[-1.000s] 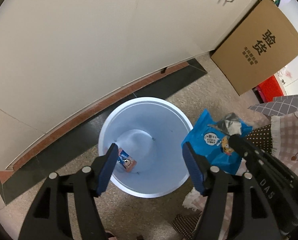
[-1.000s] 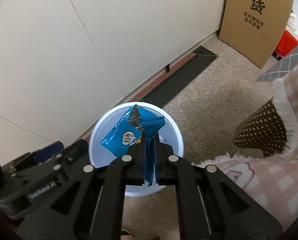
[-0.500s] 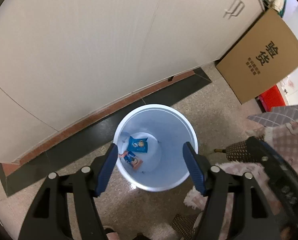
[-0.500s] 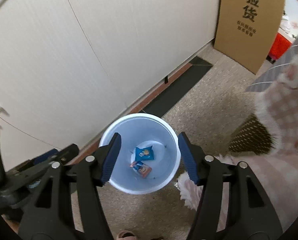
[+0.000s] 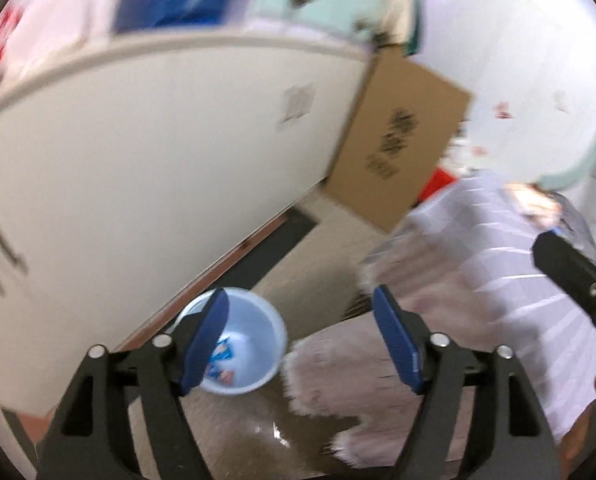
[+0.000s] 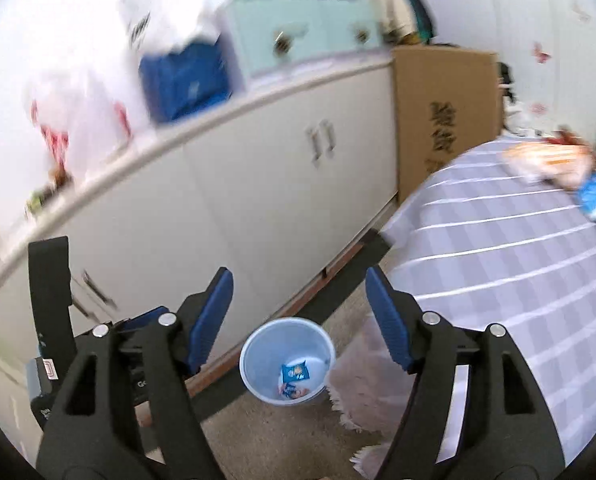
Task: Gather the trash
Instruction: 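Move both tools back over the table, then grasp the beige glove with the left tool while the right tool grasps the blue-white wrapper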
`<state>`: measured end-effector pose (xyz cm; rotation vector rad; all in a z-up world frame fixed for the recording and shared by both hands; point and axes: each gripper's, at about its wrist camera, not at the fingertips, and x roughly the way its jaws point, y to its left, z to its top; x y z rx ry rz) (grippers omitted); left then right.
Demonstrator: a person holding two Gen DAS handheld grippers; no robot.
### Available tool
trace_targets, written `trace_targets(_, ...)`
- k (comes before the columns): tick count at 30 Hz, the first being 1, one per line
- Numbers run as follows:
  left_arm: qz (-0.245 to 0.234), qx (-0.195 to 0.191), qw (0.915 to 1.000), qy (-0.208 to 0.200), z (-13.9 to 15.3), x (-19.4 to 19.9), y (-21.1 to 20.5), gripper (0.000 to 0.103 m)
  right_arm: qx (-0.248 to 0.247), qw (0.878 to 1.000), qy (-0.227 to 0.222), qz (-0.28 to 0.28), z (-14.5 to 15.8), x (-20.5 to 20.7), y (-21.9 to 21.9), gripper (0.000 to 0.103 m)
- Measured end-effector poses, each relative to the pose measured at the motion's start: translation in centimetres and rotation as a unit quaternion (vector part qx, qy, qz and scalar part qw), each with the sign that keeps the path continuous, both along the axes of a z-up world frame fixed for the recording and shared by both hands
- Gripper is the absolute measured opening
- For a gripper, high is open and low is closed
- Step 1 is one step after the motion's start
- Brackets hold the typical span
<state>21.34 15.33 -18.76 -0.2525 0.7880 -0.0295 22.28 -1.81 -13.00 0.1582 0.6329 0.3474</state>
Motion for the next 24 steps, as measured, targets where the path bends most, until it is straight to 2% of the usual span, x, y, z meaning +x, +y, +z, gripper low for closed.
trace_targets(2, -0.046, -0.011, 0.9988, -0.014, 2.1, -0.4, -4.7, 0.076, 0.016, 0.999, -0.004, -0.033, 1.3, -1.4, -4.3, 0.068)
trace_targets(5, -0.109, -0.009, 0.9938, -0.02, 3.5, -0.6, -10.9, 0.076, 0.016, 0.996, -0.014, -0.083, 2.4, -3.4, -11.0, 0.068)
trace_targets(8, -0.179, 0.015, 0.9834, -0.025, 4.7, -0.5, -18.2, 0.076, 0.004, 0.991, -0.016, -0.134, 2.4, -5.1, -17.1, 0.068)
trace_targets(10, -0.234, 0.041, 0.9707, -0.035, 5.3, -0.7, -23.3, 0.076, -0.01, 0.984, -0.012, -0.175, 2.1, -6.2, -21.8, 0.068)
trace_targets(11, -0.267, 0.06, 0.9612, -0.038, 5.6, -0.6, -26.5, 0.076, -0.017, 0.982, -0.007, -0.189, 2.0, -6.6, -23.5, 0.068)
trace_targets(13, -0.311, 0.083, 0.9457, -0.049, 5.6, -0.6, -31.2, 0.076, -0.026, 0.974, 0.004, -0.225, 1.3, -7.4, -27.9, 0.068)
trace_targets(16, -0.356, 0.103, 0.9276, -0.044, 5.1, 0.3, -37.0, 0.076, -0.036, 0.966, 0.023, -0.255, 0.2, -7.6, -32.8, 0.068)
trace_targets(19, -0.368, 0.117, 0.922, -0.026, 4.0, 1.8, -40.2, 0.076, -0.043, 0.967, 0.043, -0.249, -1.1, -7.0, -36.1, 0.068)
trace_targets(21, -0.369, 0.114, 0.9223, -0.019, 3.5, 2.5, -41.5, 0.076, -0.058, 0.968, 0.06, -0.235, -1.9, -5.9, -37.4, 0.066)
trace_targets(23, -0.369, 0.112, 0.9226, -0.012, 3.0, 3.1, -42.3, 0.076, -0.043, 0.973, 0.099, -0.206, -2.8, -4.5, -38.5, 0.062)
trace_targets(24, -0.362, 0.114, 0.9251, -0.006, 2.7, 3.7, -42.6, 0.076, -0.057, 0.972, 0.104, -0.202, -2.8, -4.0, -38.5, 0.062)
